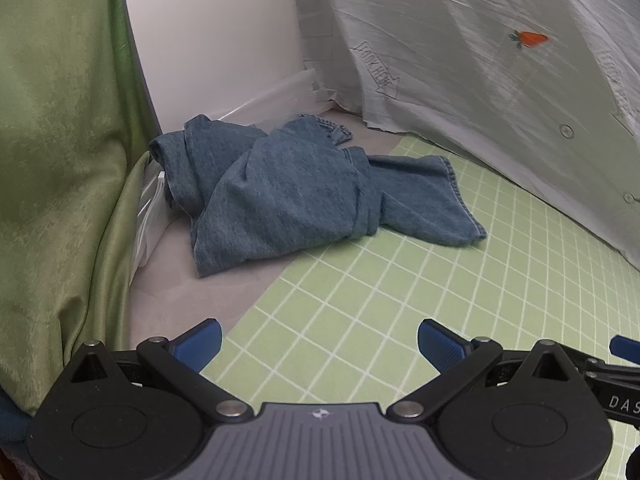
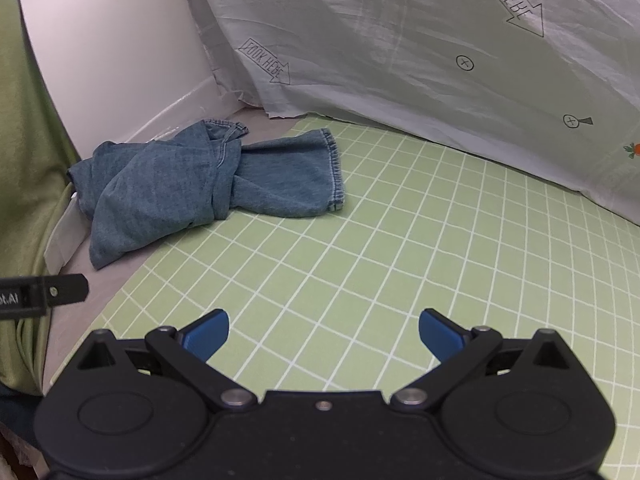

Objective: Fold clothes
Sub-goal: 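Grasp the jeans with the left tool while the right tool grasps a leg hem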

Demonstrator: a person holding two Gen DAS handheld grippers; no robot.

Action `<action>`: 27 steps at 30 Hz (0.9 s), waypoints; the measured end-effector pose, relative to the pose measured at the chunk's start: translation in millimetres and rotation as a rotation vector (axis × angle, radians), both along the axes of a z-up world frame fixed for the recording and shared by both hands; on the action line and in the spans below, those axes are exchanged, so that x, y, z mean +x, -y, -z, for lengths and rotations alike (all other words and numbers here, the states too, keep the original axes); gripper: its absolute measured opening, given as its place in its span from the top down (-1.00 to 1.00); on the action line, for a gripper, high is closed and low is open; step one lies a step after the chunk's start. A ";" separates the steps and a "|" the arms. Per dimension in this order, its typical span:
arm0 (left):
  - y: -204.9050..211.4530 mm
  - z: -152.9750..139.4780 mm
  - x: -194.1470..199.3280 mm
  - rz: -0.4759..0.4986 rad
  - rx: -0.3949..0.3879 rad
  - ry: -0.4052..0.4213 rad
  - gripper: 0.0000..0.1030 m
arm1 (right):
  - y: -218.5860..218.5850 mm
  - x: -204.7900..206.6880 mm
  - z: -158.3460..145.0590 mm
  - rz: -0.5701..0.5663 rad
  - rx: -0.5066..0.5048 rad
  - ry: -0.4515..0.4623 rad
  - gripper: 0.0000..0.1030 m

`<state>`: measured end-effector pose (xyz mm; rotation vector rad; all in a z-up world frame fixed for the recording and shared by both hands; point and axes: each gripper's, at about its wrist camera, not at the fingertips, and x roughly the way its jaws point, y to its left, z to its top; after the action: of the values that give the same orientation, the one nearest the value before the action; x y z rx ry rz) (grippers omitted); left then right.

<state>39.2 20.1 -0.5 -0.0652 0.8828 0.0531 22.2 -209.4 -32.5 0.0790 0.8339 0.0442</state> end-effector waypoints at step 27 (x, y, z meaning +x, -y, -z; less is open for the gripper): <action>-90.4 73.2 211.4 -0.130 -0.085 -0.125 0.19 | -6.2 237.0 101.9 0.033 -0.006 -0.119 -0.04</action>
<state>250.6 110.6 -73.7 -0.2006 1.0048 0.1420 259.2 -203.3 -134.4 0.0900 0.9519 0.0063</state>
